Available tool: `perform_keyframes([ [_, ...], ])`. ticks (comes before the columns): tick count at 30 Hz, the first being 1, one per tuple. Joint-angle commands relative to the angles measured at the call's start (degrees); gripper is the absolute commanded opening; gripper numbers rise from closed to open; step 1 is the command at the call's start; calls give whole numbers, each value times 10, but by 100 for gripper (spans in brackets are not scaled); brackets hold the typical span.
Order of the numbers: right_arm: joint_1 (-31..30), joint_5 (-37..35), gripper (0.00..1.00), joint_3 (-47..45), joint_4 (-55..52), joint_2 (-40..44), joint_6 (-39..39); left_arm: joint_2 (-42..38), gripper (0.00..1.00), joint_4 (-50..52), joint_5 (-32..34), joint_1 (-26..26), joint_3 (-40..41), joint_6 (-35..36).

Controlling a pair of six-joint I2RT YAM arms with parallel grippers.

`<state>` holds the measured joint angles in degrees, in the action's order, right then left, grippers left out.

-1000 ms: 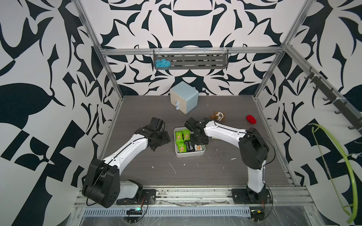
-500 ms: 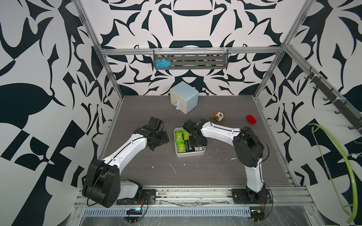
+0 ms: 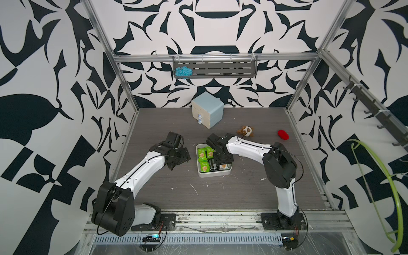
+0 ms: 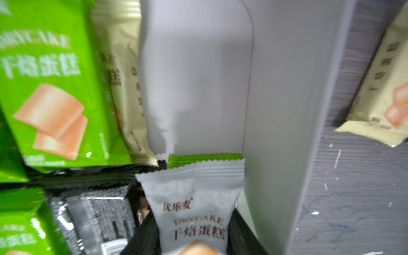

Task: Take the cookies out of the storage box
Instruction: Pick up the cookie from the storage box, then place the cookie at the center of the board.

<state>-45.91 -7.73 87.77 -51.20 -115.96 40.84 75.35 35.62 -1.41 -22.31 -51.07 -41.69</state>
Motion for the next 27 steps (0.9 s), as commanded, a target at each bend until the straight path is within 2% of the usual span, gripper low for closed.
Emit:
perform_keyframes([
  [1,-1,-18,44,29,-23,27,8,-14,81,10,-6,4,15,8],
  [18,2,-23,42,100,-24,27,-25,-6,81,16,-8,4,-15,2],
  [27,55,-24,42,73,-17,76,-58,19,79,19,-8,3,-49,-12],
])
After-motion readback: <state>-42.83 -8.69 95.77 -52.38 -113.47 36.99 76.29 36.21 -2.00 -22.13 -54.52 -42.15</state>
